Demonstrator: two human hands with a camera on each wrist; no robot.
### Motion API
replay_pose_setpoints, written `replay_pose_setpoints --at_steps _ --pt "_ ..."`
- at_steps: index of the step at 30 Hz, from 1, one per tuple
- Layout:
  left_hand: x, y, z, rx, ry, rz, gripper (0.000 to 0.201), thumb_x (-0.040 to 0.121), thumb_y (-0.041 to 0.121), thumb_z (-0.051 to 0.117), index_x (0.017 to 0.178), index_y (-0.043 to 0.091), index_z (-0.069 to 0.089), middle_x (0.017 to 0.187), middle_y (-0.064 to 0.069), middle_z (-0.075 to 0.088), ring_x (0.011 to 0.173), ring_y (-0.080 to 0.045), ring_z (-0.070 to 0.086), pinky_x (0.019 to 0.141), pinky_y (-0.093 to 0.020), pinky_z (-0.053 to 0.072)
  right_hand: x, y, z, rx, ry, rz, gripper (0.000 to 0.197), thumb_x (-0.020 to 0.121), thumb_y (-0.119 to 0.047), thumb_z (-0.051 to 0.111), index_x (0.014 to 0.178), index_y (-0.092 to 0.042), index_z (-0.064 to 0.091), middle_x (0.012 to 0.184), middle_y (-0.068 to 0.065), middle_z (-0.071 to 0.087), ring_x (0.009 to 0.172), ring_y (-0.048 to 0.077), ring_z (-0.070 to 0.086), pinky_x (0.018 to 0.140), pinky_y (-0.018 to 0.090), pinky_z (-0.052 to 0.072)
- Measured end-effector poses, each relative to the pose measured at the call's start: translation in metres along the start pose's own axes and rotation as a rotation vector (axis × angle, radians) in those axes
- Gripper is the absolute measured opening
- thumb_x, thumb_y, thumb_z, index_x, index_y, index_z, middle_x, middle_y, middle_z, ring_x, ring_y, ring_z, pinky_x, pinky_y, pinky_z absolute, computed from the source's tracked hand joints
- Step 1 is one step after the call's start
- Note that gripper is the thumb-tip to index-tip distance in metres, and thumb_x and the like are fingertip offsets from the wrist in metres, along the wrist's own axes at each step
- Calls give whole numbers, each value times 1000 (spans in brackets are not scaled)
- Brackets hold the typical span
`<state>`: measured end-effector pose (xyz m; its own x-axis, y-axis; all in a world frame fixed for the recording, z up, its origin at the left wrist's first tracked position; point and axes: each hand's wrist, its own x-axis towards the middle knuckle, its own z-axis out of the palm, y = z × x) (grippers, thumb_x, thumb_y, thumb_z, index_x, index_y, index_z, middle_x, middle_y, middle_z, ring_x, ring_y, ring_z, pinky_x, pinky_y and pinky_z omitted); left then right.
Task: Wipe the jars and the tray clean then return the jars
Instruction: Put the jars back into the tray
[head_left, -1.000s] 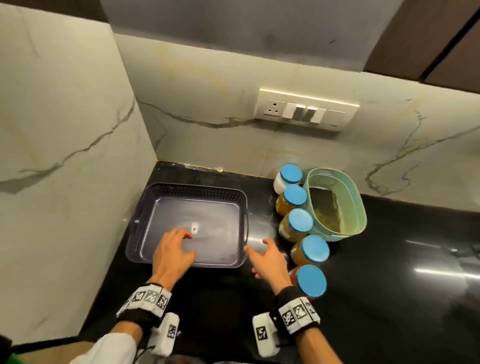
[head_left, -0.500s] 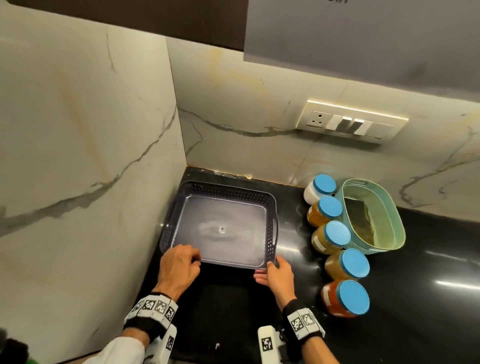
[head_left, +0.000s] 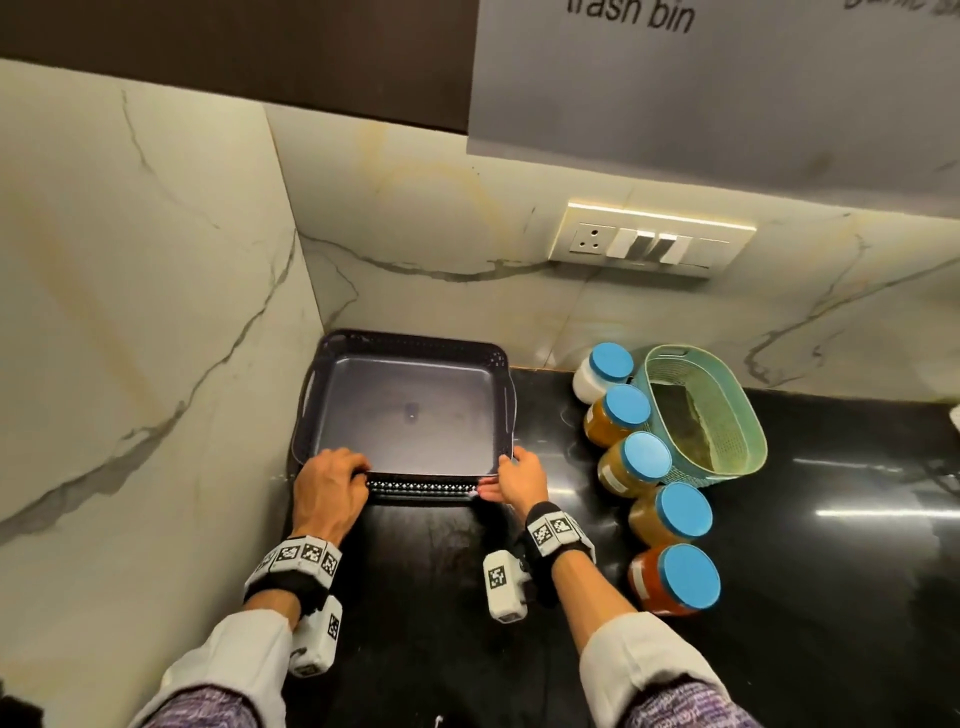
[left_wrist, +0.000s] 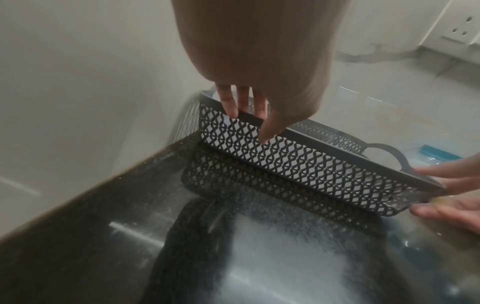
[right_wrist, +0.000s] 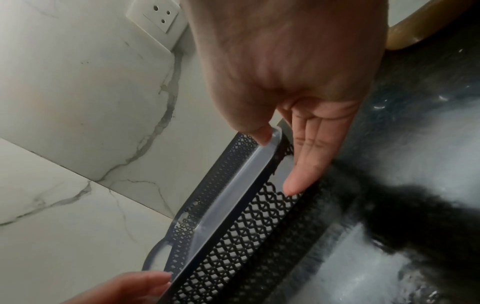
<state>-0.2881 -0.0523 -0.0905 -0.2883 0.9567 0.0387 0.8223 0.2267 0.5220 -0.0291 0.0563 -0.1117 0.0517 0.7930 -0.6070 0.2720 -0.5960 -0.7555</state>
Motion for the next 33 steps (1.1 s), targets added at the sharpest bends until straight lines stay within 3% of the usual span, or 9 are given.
replay_pose_setpoints --at_steps 5,9,11,14,17,21,23,26,33 --pt "-6 8 0 -13 108 83 43 59 -1 73 101 10 75 98 -7 72 91 -32 63 73 -45 57 -33 -6 -22 39 53 1 59 106 -36 55 156 -13 34 72 17 72 52 25 68 44 28 54" --pt "-18 49 8 -40 160 164 36 68 12 64 104 13 72 101 -5 69 94 -29 61 76 -44 55 -85 5 -80 -8 159 -207 36 101 -22 63 136 -14 62 80 6 75 66 17 70 65 36 64" --pt "-24 86 21 -87 79 222 31 72 19 61 101 17 72 99 -1 69 93 -26 62 79 -40 53 -116 15 -119 -119 277 -330 24 96 -21 68 120 -24 72 88 -2 76 83 12 73 79 36 63" --pt "-32 153 49 -159 -103 390 27 72 19 64 98 18 72 97 0 69 92 -26 66 79 -36 51 -155 28 -174 -192 530 -358 18 92 -16 71 105 -27 77 88 -12 73 85 4 70 80 22 57" --pt "-36 238 78 -180 -297 613 36 70 13 69 105 15 71 106 -3 69 98 -29 66 82 -42 58 -169 52 -223 -246 715 -313 22 85 -19 75 105 -27 76 96 -6 76 89 11 70 84 32 60" --pt "-35 333 117 -75 -470 828 63 70 16 71 133 14 62 137 -10 60 125 -34 58 92 -51 55 -166 78 -256 -433 512 -217 80 75 -44 87 145 -20 55 141 -1 59 128 19 56 107 37 50" --pt "-32 364 130 136 -534 940 80 74 16 78 149 20 49 157 -12 43 144 -33 41 107 -52 45 -162 80 -254 -488 429 -194 102 69 -59 86 151 -14 46 146 2 54 136 24 50 111 38 44" --pt "-27 392 148 461 -555 1025 83 85 24 76 157 27 35 166 -9 27 154 -31 23 120 -51 26 -150 91 -251 -586 404 -254 96 67 -70 81 144 -22 50 133 -2 58 124 20 54 100 34 49" --pt "-28 393 157 509 -504 1015 68 80 36 78 142 26 52 136 -7 47 124 -30 47 104 -49 33 -146 100 -262 -634 422 -305 78 67 -74 74 129 -29 59 112 -11 55 107 10 52 85 29 52"
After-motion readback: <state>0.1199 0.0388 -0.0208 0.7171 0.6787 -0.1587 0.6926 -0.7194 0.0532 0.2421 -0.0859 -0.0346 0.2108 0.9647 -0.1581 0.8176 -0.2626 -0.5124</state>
